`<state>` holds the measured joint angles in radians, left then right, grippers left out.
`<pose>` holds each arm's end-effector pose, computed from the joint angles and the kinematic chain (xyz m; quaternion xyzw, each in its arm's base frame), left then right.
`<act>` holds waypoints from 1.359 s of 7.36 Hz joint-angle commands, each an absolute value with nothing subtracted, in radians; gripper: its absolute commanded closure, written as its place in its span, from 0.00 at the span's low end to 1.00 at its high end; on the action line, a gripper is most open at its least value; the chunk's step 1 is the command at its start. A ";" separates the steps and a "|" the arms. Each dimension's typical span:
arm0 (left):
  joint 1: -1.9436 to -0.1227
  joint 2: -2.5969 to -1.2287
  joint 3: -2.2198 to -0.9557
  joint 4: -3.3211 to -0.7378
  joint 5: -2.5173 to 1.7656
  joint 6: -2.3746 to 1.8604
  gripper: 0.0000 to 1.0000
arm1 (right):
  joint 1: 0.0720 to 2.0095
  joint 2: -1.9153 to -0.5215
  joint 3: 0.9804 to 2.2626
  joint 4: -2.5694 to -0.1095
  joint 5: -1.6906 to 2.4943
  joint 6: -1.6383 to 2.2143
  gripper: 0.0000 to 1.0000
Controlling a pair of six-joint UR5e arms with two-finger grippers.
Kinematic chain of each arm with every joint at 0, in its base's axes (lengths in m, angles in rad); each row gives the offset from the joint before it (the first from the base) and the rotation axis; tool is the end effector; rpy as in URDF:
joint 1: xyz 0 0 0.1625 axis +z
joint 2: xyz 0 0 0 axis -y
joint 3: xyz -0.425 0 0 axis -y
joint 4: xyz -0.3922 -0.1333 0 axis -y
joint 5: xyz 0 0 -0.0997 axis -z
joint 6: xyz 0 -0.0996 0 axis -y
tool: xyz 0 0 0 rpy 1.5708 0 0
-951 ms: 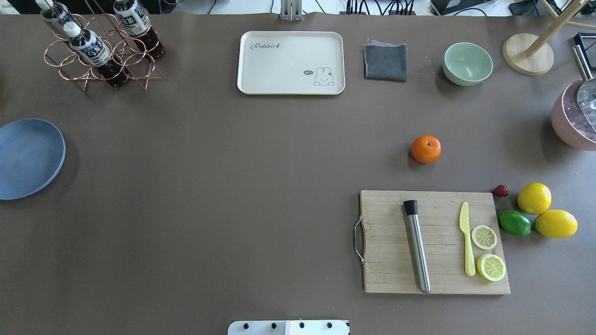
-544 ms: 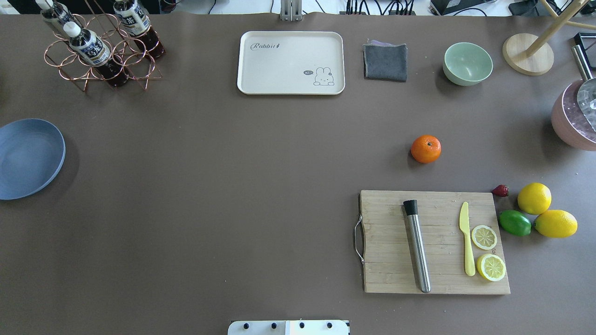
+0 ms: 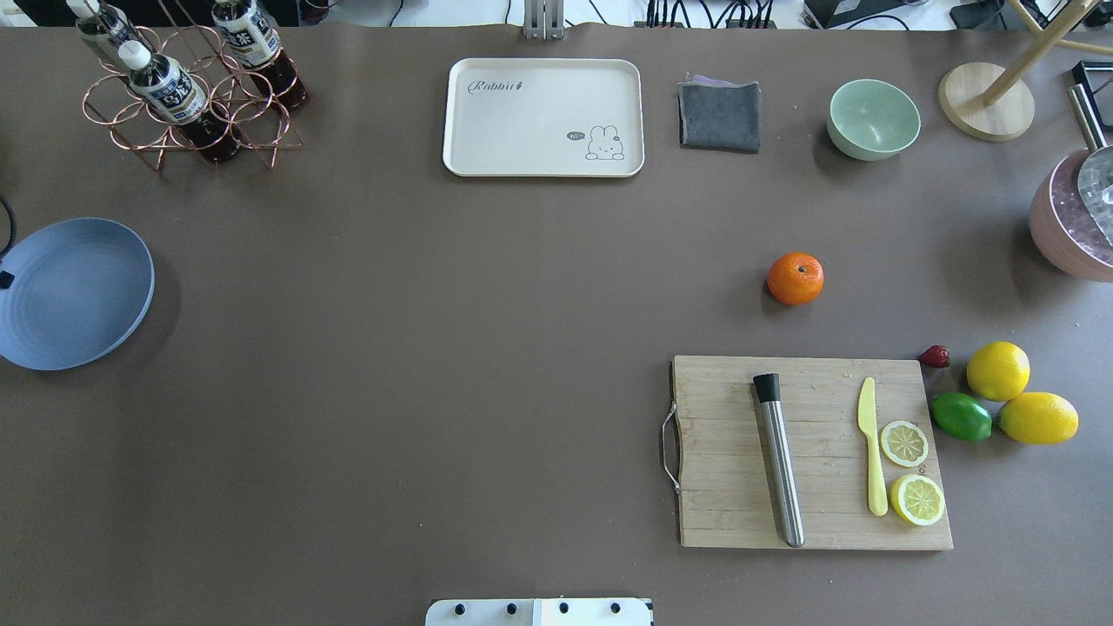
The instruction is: Pick orange to plate
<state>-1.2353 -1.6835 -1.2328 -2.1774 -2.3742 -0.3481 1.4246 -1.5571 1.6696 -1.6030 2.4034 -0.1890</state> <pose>0.1224 -0.5381 0.6995 0.0357 0.4202 0.0684 0.9042 -0.0139 -0.5036 0.6022 0.0453 -0.4032 -0.1684 0.8983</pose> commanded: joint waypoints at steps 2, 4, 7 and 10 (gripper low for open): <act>-1.192 -1.710 -1.436 -2.175 -2.434 -0.707 1.00 | 1.361 -1.478 1.701 -1.603 2.405 -0.111 0.00; -1.000 -1.707 -1.675 -2.178 -2.375 -1.131 1.00 | 1.268 -1.442 1.768 -1.603 2.407 0.097 0.00; -0.699 -1.843 -1.755 -2.177 -2.136 -1.485 1.00 | 1.111 -1.356 1.793 -1.556 2.398 0.375 0.00; -0.540 -1.942 -1.723 -2.177 -1.987 -1.581 1.00 | 0.970 -1.329 1.752 -1.398 2.274 0.596 0.02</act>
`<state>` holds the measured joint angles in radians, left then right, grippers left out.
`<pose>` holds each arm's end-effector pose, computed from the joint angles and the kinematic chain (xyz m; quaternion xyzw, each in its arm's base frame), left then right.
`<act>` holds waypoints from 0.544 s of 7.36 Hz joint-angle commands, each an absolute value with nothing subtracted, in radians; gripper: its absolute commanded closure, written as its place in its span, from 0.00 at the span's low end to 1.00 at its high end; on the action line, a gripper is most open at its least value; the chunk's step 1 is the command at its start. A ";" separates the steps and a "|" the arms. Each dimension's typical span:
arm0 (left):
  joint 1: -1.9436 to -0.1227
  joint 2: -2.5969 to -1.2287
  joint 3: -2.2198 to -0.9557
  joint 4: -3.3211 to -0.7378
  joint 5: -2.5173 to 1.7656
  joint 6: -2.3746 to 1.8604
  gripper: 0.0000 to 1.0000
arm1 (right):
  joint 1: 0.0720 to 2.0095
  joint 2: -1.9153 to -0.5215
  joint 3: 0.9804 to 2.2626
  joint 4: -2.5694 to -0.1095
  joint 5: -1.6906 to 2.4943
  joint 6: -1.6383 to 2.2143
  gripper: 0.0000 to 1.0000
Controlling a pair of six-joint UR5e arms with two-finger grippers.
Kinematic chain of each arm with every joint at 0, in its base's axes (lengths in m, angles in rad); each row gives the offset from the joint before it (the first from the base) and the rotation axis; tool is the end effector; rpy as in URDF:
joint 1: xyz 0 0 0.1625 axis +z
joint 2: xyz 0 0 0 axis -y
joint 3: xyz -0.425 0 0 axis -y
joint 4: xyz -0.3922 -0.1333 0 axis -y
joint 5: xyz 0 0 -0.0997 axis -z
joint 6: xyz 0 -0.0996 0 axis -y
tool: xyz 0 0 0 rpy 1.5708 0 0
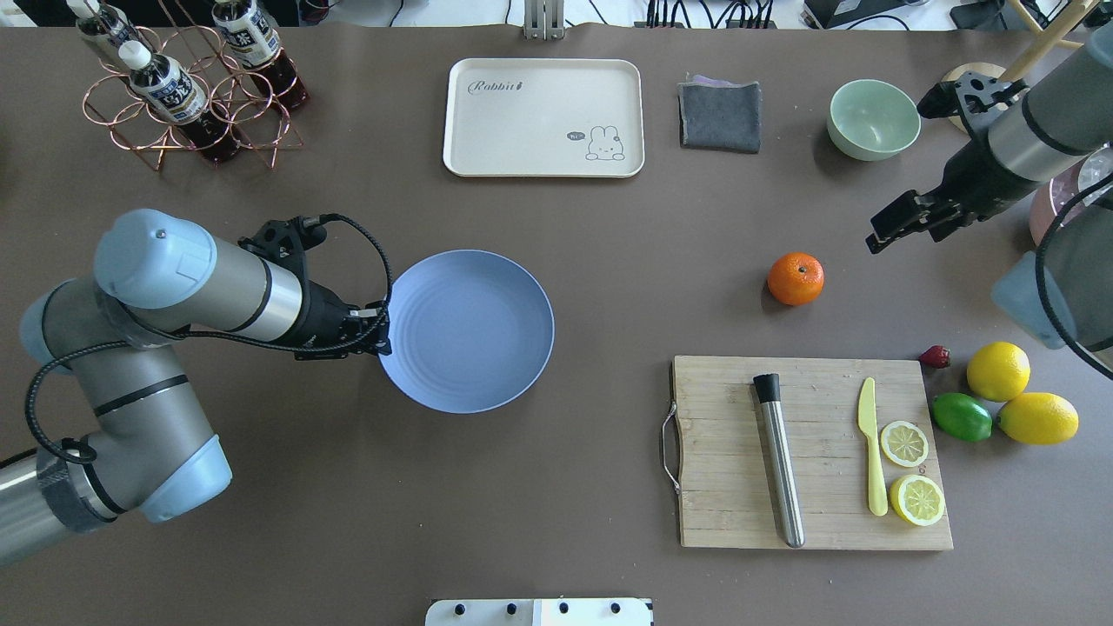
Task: Pick orange to plate
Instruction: 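Push the blue plate inward with the left gripper while the right reaches the orange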
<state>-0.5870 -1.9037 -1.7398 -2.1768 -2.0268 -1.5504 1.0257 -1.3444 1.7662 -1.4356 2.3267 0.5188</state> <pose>0.4561 -0.4108 0.3262 -0.0302 0.5465 -0.1174 0.8287 -0.2432 -0.5264 0.4249 0.0402 -0.4354 -0.1132 0.8922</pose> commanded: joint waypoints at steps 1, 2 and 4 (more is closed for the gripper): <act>-0.522 -1.988 -1.680 -2.177 -1.959 -1.609 1.00 | 0.950 -1.312 1.731 -1.396 2.243 0.601 0.02; -0.502 -2.041 -1.649 -2.177 -1.927 -1.614 1.00 | 0.928 -1.278 1.711 -1.396 2.240 0.639 0.02; -0.485 -2.048 -1.644 -2.177 -1.924 -1.632 1.00 | 0.887 -1.233 1.663 -1.394 2.186 0.664 0.02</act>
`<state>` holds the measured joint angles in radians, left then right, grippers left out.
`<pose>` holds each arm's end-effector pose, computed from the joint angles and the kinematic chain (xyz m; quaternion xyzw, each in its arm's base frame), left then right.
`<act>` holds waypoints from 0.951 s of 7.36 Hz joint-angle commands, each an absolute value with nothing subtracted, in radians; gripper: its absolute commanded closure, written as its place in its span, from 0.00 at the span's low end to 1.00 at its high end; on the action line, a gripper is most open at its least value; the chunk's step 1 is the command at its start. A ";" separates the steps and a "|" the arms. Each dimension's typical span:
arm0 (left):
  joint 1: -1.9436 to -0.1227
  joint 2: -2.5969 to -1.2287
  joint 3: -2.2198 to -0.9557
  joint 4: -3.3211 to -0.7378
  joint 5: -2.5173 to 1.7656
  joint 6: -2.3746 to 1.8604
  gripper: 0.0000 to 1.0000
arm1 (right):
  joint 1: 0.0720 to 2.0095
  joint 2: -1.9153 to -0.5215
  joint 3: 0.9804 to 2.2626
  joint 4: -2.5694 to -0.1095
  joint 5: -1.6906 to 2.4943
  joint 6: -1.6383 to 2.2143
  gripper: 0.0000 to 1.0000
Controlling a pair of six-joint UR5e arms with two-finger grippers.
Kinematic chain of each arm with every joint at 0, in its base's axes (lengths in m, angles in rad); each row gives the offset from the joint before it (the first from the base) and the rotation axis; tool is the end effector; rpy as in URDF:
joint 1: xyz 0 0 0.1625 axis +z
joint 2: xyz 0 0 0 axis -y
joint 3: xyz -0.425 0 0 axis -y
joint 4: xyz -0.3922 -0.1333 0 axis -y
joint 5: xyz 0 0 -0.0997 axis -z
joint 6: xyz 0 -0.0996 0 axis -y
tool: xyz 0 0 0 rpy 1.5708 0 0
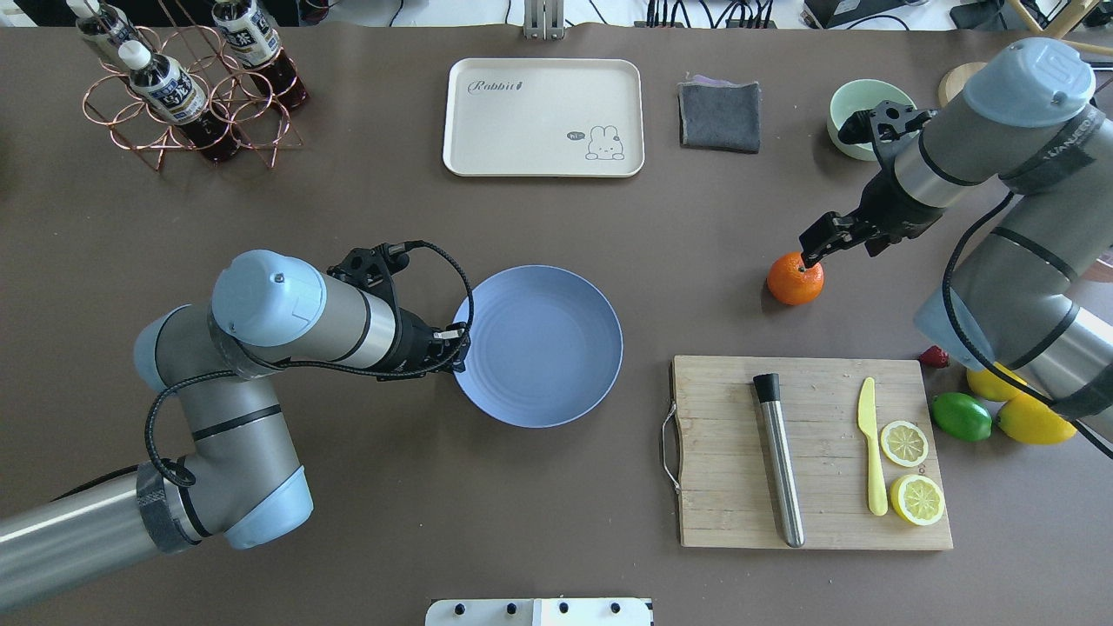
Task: Pick orange to plate
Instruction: 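Lower the right gripper onto the orange and close on it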
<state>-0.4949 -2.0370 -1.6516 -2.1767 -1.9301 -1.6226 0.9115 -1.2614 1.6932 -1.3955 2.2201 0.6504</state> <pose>0.5268 -0.3960 0.2849 -0.0283 0.5561 -0.1289 0.8206 -0.3176 -0.5291 0.4115 0.0393 -0.4140 -0.0994 0.9040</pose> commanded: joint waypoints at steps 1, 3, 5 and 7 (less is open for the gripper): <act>-0.483 -2.048 -1.646 -2.177 -1.924 -1.632 1.00 | 0.871 -1.221 1.628 -1.372 2.172 0.666 0.02; -0.483 -2.048 -1.651 -2.178 -1.924 -1.632 0.73 | 0.855 -1.212 1.589 -1.355 2.154 0.666 0.04; -0.485 -2.049 -1.652 -2.178 -1.924 -1.632 0.23 | 0.839 -1.194 1.553 -1.355 2.132 0.666 0.09; -0.486 -2.048 -1.655 -2.178 -1.924 -1.632 0.20 | 0.838 -1.186 1.546 -1.356 2.135 0.667 0.32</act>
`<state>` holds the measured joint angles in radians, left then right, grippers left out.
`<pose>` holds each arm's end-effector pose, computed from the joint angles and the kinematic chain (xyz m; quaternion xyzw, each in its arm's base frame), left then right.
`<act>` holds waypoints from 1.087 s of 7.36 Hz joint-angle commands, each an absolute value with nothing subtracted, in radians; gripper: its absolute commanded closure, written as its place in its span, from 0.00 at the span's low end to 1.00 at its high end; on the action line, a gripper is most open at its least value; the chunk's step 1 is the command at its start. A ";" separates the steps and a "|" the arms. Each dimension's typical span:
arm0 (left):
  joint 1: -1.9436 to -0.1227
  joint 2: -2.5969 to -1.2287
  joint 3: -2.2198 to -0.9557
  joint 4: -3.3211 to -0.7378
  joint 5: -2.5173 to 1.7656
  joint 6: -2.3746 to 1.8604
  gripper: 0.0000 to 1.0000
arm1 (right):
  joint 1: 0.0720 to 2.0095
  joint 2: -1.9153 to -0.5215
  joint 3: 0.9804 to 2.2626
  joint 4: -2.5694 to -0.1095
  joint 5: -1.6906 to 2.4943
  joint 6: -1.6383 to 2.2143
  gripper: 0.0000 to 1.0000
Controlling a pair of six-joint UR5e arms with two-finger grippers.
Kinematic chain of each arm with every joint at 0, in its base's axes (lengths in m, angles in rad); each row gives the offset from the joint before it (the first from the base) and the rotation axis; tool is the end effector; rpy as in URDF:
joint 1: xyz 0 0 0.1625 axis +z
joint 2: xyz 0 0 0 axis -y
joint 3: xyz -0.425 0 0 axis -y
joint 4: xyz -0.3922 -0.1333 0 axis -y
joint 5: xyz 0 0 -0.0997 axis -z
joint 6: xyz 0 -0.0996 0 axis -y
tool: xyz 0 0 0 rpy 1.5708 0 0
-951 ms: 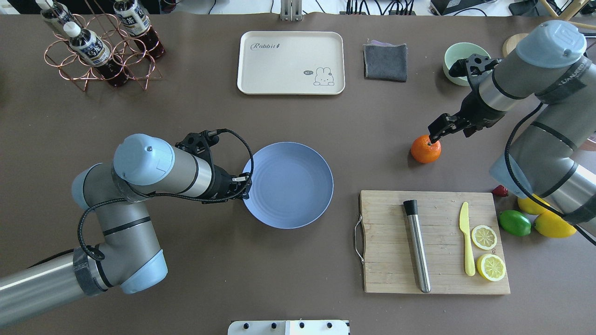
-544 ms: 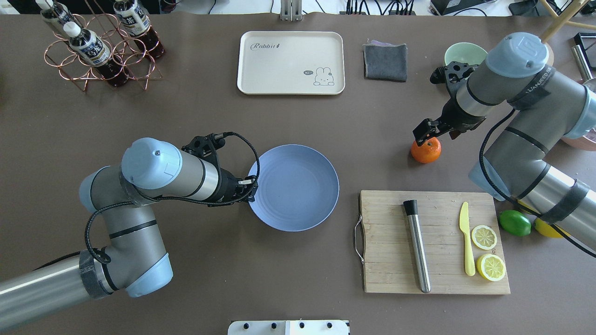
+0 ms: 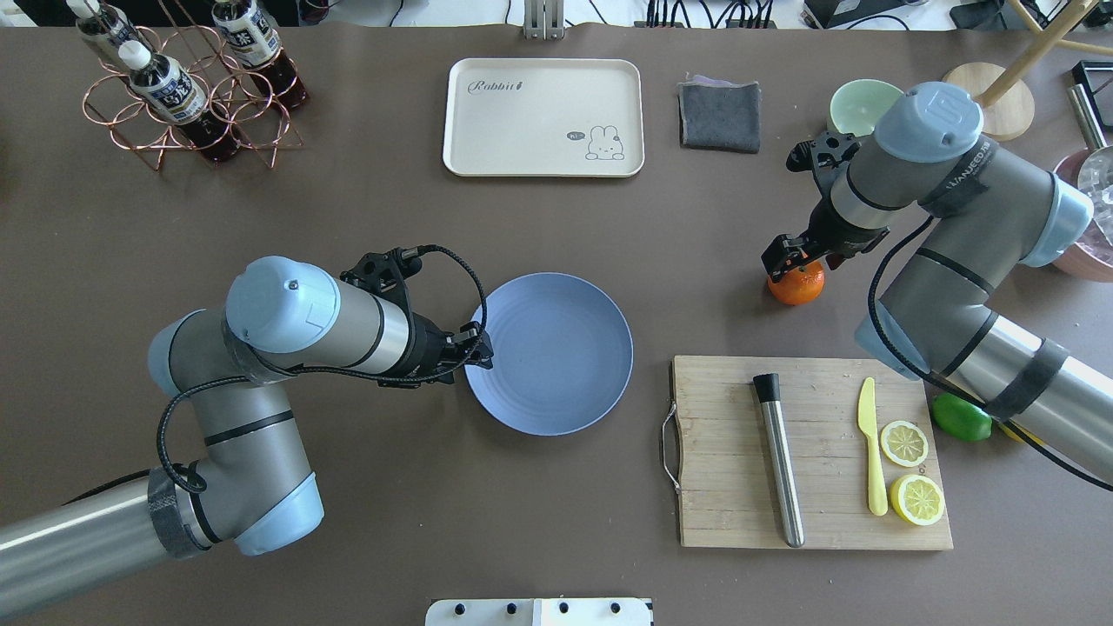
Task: Pick orange to plate
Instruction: 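Lower the right gripper onto the orange and close on it, then carry the orange with the right gripper onto the blue plate while the left withdraws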
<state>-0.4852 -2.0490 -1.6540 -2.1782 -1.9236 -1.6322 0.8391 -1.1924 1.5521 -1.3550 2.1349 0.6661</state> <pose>0.5312 -0.3918 0.2758 -0.0289 0.5618 -0.1284 0.8168 -0.3771 -0.5398 0.4357 0.0370 -0.3797 -0.1091 0.9179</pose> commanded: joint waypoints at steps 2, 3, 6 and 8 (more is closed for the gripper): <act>-0.492 -2.048 -1.655 -2.178 -1.924 -1.632 0.20 | 0.838 -1.181 1.545 -1.353 2.140 0.667 1.00; -0.502 -2.048 -1.655 -2.178 -1.924 -1.631 0.21 | 0.851 -1.122 1.563 -1.392 2.163 0.686 1.00; -0.612 -1.962 -1.713 -2.123 -1.959 -1.549 0.20 | 0.766 -0.985 1.682 -1.571 2.139 0.887 1.00; -0.711 -1.861 -1.784 -2.050 -2.040 -1.338 0.20 | 0.587 -0.904 1.684 -1.563 1.992 1.096 1.00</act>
